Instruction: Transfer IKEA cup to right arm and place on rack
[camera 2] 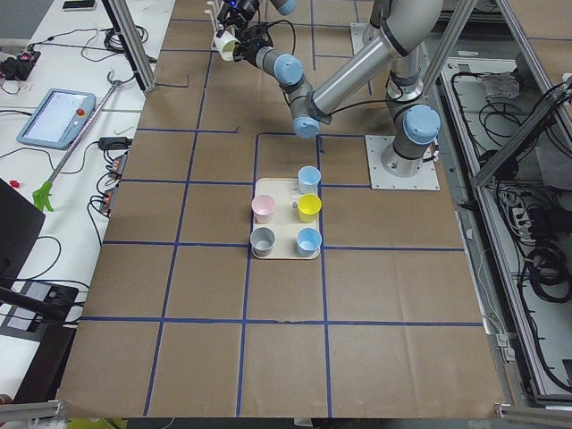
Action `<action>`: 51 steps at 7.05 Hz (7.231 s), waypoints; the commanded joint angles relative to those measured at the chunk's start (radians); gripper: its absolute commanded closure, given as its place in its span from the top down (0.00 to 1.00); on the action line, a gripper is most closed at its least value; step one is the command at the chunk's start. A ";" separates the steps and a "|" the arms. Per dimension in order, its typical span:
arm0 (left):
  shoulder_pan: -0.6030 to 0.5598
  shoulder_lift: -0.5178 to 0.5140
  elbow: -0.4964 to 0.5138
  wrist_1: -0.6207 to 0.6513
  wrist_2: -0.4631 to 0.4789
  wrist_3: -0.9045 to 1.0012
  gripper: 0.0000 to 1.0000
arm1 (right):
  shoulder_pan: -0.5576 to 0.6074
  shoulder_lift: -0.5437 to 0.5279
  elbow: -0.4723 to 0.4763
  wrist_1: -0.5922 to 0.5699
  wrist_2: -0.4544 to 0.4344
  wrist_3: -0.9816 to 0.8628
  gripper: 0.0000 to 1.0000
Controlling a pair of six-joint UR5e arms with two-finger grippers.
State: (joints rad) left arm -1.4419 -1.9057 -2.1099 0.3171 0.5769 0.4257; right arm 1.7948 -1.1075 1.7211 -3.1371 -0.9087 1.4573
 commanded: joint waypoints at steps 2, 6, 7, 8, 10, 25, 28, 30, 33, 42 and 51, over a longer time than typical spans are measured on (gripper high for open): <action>0.002 -0.010 0.002 0.002 -0.003 -0.016 0.91 | -0.009 0.000 0.000 0.000 0.001 -0.002 0.41; 0.101 0.060 -0.007 0.005 -0.031 -0.048 0.99 | -0.124 -0.012 -0.003 -0.003 -0.019 -0.155 0.41; 0.188 0.107 -0.022 -0.004 -0.107 -0.048 0.99 | -0.149 -0.017 -0.020 -0.001 -0.041 -0.275 0.34; 0.216 0.115 -0.034 -0.006 -0.123 -0.048 0.99 | -0.161 -0.020 -0.044 0.017 -0.135 -0.442 0.34; 0.219 0.076 -0.010 -0.016 -0.103 -0.053 0.99 | -0.193 -0.023 -0.055 0.038 -0.284 -0.980 0.31; -0.003 0.408 0.475 -1.857 0.942 -0.443 1.00 | -0.411 0.070 0.026 -0.029 -0.339 -1.530 0.97; -0.080 0.425 0.450 -1.842 1.051 -0.435 0.99 | -0.411 0.060 0.009 -0.018 -0.334 -1.520 1.00; -0.072 0.445 0.415 -1.845 1.049 -0.409 0.99 | -0.407 0.020 -0.055 0.000 -0.346 -1.535 1.00; 0.172 0.600 0.215 -1.813 1.045 -0.122 0.99 | -0.372 -0.076 -0.048 0.129 -0.334 -1.339 1.00; 0.480 0.490 -0.180 -1.312 0.949 0.180 0.98 | -0.121 -0.094 -0.044 0.127 -0.328 -0.600 1.00; 0.480 0.442 -0.229 -1.337 1.014 0.165 0.00 | -0.135 -0.083 -0.054 0.114 -0.257 -0.529 1.00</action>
State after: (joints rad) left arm -0.9618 -1.4629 -2.3370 -1.0037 1.5903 0.5988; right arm 1.6636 -1.1936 1.6688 -3.0221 -1.1787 0.9133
